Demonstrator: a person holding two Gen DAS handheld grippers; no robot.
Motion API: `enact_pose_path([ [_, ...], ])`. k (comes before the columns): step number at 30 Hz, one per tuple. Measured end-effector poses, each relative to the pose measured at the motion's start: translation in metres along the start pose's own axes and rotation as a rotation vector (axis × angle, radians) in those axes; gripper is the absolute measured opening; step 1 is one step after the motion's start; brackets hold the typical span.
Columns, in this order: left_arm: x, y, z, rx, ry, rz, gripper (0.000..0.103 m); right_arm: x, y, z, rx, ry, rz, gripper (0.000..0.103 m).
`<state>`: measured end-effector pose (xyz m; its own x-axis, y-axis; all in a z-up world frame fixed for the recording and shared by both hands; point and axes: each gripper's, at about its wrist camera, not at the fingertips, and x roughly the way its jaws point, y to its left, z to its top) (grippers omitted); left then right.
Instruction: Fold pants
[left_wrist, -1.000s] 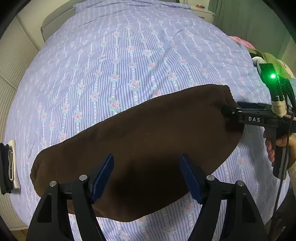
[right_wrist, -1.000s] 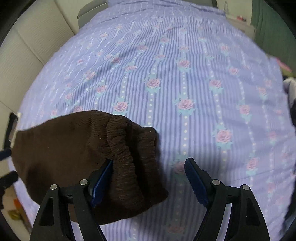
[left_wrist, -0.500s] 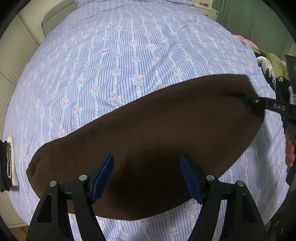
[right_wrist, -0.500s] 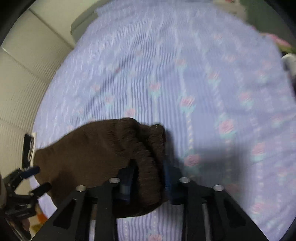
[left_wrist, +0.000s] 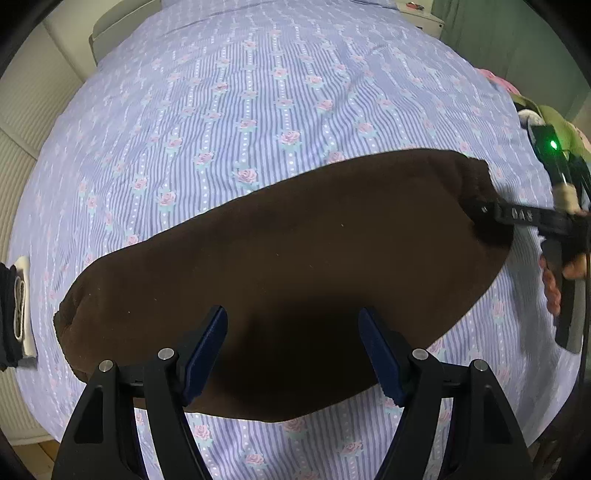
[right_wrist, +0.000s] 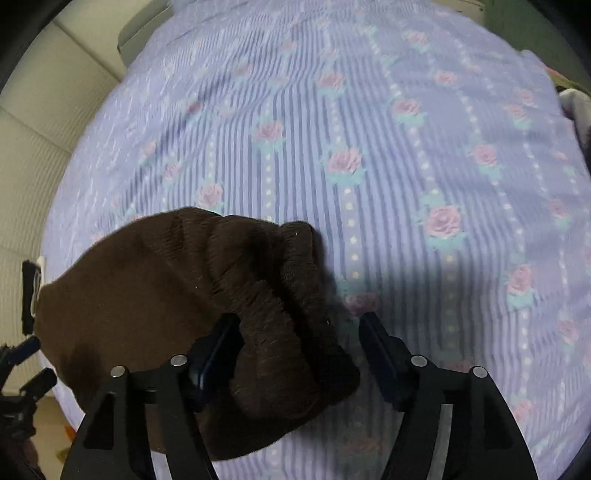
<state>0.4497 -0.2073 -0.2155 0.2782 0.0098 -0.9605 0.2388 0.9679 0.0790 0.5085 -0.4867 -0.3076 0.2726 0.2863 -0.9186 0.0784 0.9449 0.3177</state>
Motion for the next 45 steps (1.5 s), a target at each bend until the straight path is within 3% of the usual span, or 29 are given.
enact_pose_path([
  [2, -0.001, -0.003, -0.001, 0.009, -0.004, 0.001, 0.073, 0.002, -0.001, 0.000, 0.016, -0.008, 0.023, 0.068],
  [3, -0.001, -0.004, -0.001, 0.008, -0.004, -0.003, 0.073, 0.002, 0.000, -0.001, 0.013, -0.004, 0.051, 0.054],
  [5, -0.002, -0.003, -0.001, 0.001, -0.005, -0.015, 0.073, -0.002, 0.001, -0.001, 0.014, 0.006, 0.052, 0.046],
  [9, -0.007, 0.003, 0.001, -0.021, -0.016, -0.017, 0.073, -0.024, 0.025, 0.001, -0.058, -0.023, -0.035, 0.037],
  [18, -0.033, 0.050, -0.005, -0.109, -0.059, 0.018, 0.073, -0.105, 0.094, -0.010, -0.161, -0.152, -0.192, 0.037],
  [27, -0.062, 0.124, -0.037, -0.209, -0.064, 0.016, 0.073, -0.155, 0.202, -0.035, -0.295, -0.211, -0.359, 0.037],
  [36, -0.078, 0.198, -0.075, -0.253, -0.071, 0.013, 0.073, -0.155, 0.307, -0.044, -0.353, -0.231, -0.395, 0.037],
  [45, -0.078, 0.281, -0.115, -0.255, -0.063, 0.034, 0.073, -0.102, 0.424, -0.070, -0.431, -0.178, -0.416, 0.037],
])
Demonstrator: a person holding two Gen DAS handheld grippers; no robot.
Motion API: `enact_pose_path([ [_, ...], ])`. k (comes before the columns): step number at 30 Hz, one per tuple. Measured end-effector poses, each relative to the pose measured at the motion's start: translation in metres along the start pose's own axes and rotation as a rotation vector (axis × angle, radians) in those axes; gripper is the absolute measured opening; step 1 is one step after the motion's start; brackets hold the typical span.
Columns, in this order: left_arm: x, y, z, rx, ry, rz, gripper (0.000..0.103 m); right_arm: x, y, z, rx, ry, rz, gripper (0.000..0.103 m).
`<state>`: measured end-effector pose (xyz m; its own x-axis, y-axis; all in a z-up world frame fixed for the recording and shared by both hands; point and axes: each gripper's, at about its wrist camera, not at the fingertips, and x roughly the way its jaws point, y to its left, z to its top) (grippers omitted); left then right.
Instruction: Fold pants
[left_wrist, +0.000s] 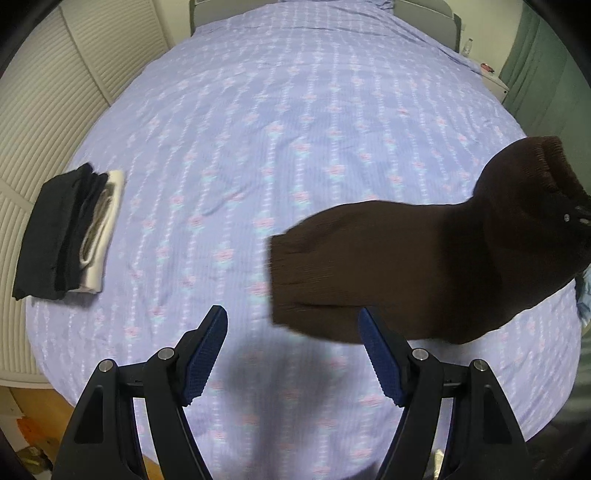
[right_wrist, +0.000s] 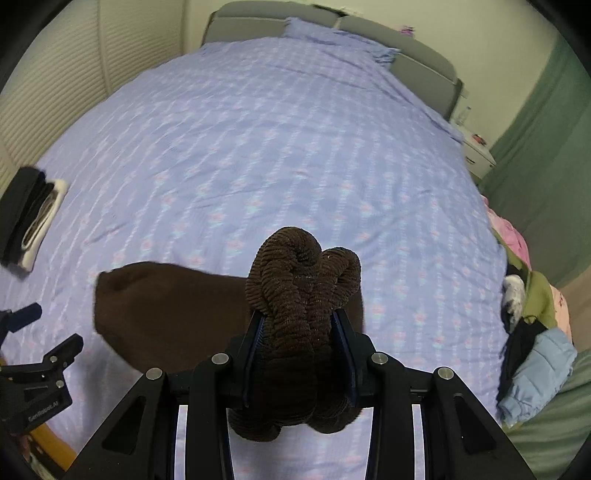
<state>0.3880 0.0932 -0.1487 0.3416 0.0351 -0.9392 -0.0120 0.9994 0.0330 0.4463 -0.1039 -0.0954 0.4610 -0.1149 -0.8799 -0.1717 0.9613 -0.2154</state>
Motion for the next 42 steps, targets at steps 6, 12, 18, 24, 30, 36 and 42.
enact_pose_path([
  [6, 0.015, 0.065, -0.012, -0.064, 0.030, 0.005, 0.073, 0.014, 0.090, 0.012, -0.091, 0.038, 0.013, 0.037],
  [12, 0.037, 0.109, -0.025, -0.117, 0.070, 0.016, 0.073, 0.038, 0.156, 0.016, -0.167, 0.084, 0.054, 0.038],
  [18, 0.047, 0.133, -0.030, -0.143, 0.089, 0.043, 0.073, 0.063, 0.201, 0.014, -0.228, 0.138, 0.101, 0.050],
  [24, 0.033, 0.146, -0.028, -0.157, 0.054, 0.087, 0.073, 0.034, 0.193, 0.013, -0.160, 0.111, 0.276, 0.064],
  [30, 0.005, 0.119, -0.020, -0.103, -0.013, 0.025, 0.074, -0.028, 0.114, 0.001, 0.011, 0.003, 0.432, 0.070],
  [36, -0.014, 0.053, -0.003, -0.018, -0.064, -0.139, 0.074, -0.007, 0.032, -0.022, 0.139, 0.030, 0.227, 0.070],
  [42, 0.000, -0.012, 0.018, 0.064, -0.055, -0.202, 0.074, 0.039, -0.020, -0.050, 0.263, 0.119, 0.211, 0.070],
])
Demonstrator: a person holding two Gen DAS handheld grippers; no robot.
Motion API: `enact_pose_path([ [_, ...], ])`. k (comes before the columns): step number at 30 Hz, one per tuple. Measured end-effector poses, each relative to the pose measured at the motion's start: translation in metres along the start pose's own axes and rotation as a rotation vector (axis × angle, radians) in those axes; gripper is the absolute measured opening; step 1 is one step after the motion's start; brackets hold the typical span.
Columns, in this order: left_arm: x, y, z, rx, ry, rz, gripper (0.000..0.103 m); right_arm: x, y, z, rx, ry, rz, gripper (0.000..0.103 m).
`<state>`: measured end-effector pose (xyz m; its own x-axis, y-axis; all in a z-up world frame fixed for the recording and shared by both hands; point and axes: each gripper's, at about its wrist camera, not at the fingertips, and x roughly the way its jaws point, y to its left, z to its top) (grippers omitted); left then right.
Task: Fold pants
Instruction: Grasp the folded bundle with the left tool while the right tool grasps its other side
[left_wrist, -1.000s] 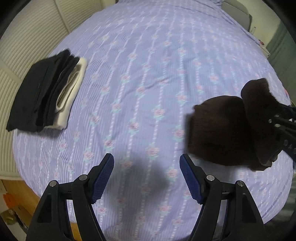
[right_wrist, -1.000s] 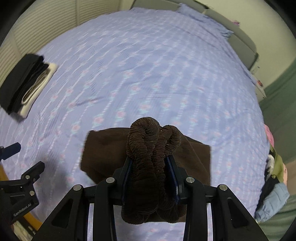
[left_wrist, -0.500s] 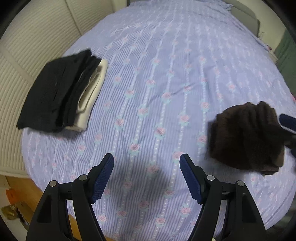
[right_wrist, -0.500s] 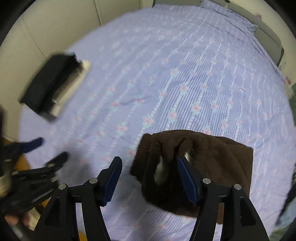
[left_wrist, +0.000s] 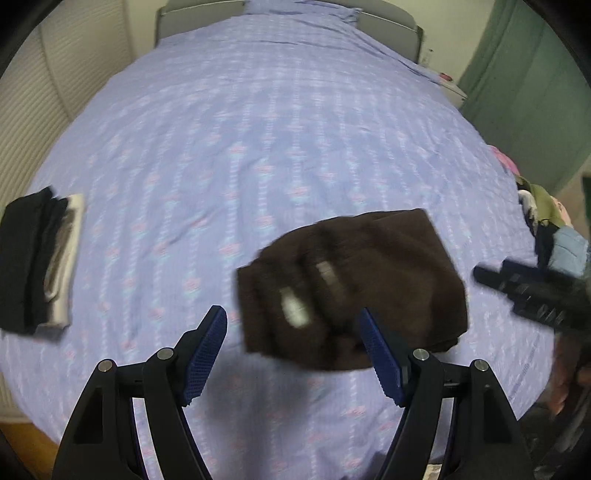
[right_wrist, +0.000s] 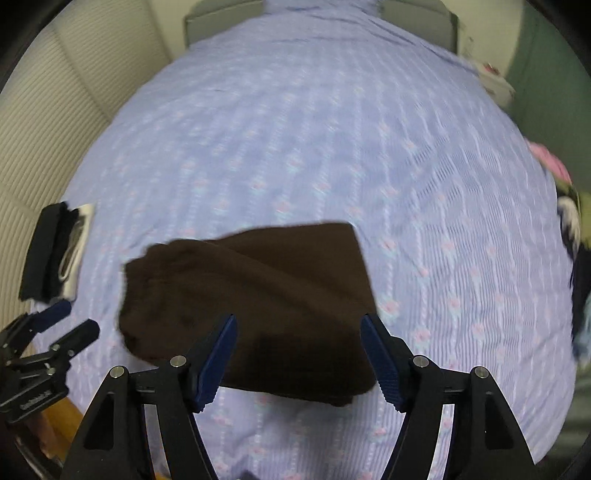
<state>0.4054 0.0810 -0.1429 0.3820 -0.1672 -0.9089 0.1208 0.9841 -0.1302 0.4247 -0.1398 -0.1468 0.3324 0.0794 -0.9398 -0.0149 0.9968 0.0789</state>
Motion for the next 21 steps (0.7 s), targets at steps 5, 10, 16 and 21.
enact_pose_path([
  [5, 0.034, -0.021, 0.018, -0.040, 0.068, -0.020, 0.074, 0.022, -0.021, -0.008, 0.020, 0.024, 0.022, 0.070],
  [10, 0.065, -0.046, 0.021, 0.019, 0.134, 0.124, 0.074, 0.039, -0.030, -0.014, 0.024, 0.064, 0.041, 0.070],
  [16, 0.058, -0.036, 0.009, -0.076, 0.134, 0.092, 0.040, 0.043, -0.034, -0.021, -0.014, 0.086, 0.073, 0.070],
  [21, 0.030, -0.027, -0.010, -0.108, 0.076, 0.047, 0.033, 0.038, -0.035, -0.023, -0.048, 0.087, 0.109, 0.070],
])
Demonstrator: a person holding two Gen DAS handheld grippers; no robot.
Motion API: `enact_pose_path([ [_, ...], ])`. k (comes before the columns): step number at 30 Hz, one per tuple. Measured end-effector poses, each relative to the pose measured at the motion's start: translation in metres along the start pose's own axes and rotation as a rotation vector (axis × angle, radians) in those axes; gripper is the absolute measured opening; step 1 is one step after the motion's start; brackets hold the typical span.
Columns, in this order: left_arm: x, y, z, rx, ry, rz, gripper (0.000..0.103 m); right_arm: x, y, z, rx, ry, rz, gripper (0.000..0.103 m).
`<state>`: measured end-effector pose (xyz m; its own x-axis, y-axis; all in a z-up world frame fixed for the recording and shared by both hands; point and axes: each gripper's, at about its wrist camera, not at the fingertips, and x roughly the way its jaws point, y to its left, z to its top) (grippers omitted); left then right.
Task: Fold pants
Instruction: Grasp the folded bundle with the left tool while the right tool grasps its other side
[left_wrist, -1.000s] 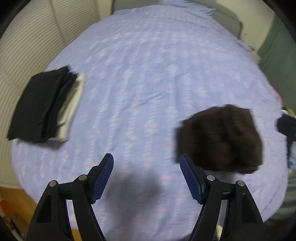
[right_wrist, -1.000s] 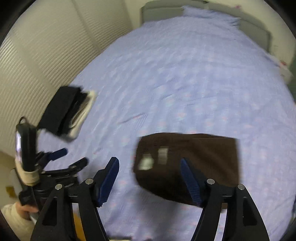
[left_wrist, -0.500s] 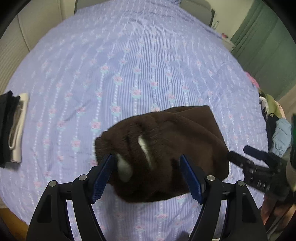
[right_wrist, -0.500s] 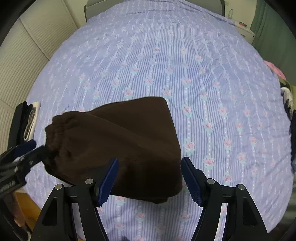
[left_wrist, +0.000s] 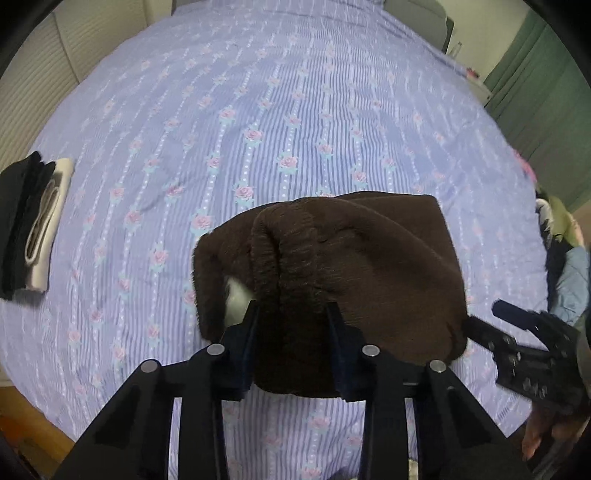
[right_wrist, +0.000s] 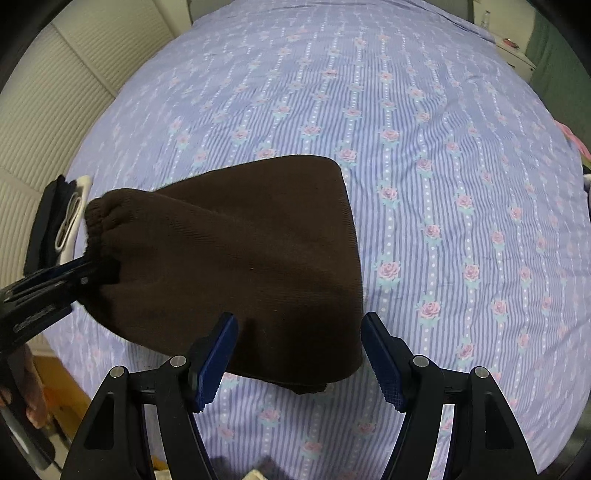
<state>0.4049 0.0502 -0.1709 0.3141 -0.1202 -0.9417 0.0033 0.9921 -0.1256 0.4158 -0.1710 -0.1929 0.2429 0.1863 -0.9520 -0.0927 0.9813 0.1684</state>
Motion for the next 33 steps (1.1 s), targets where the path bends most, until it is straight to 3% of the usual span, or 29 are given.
enact_pose_path([
  [4, -0.014, 0.027, -0.011, -0.045, -0.052, 0.024, 0.034, -0.003, 0.006, -0.002, -0.020, 0.000, 0.030, 0.070],
  [7, 0.003, 0.049, -0.015, -0.116, -0.011, 0.042, 0.040, 0.003, 0.015, -0.006, -0.052, 0.015, 0.035, 0.070],
  [10, 0.026, 0.067, -0.018, -0.209, 0.056, -0.010, 0.051, 0.010, 0.021, -0.012, -0.078, 0.042, 0.030, 0.070],
  [12, 0.032, 0.069, -0.016, -0.235, 0.057, -0.028, 0.069, 0.012, 0.022, -0.014, -0.079, 0.051, 0.033, 0.070],
  [14, 0.034, 0.070, -0.012, -0.245, 0.041, -0.039, 0.073, 0.013, 0.022, -0.014, -0.080, 0.053, 0.030, 0.070],
  [18, 0.051, 0.073, -0.005, -0.220, 0.055, -0.048, 0.071, 0.011, 0.017, -0.013, -0.062, 0.044, 0.018, 0.070],
  [21, 0.061, 0.082, -0.002, -0.283, 0.076, -0.155, 0.057, 0.011, 0.015, -0.011, -0.046, 0.040, 0.008, 0.070],
  [23, 0.058, 0.079, 0.001, -0.279, 0.068, -0.157, 0.053, 0.009, 0.016, -0.009, -0.043, 0.031, 0.000, 0.070],
  [26, 0.037, 0.062, 0.009, -0.198, 0.028, -0.175, 0.048, 0.005, 0.015, -0.006, -0.028, -0.007, -0.002, 0.070],
  [29, 0.008, 0.041, 0.018, -0.058, -0.073, -0.200, 0.048, 0.000, 0.010, -0.003, -0.003, -0.046, -0.007, 0.070],
  [31, 0.002, 0.042, 0.022, -0.008, -0.136, -0.174, 0.051, -0.001, 0.010, -0.001, 0.000, -0.059, -0.003, 0.070],
  [33, 0.027, 0.058, 0.023, -0.033, -0.076, -0.125, 0.051, -0.001, 0.012, 0.001, -0.003, -0.071, -0.019, 0.070],
])
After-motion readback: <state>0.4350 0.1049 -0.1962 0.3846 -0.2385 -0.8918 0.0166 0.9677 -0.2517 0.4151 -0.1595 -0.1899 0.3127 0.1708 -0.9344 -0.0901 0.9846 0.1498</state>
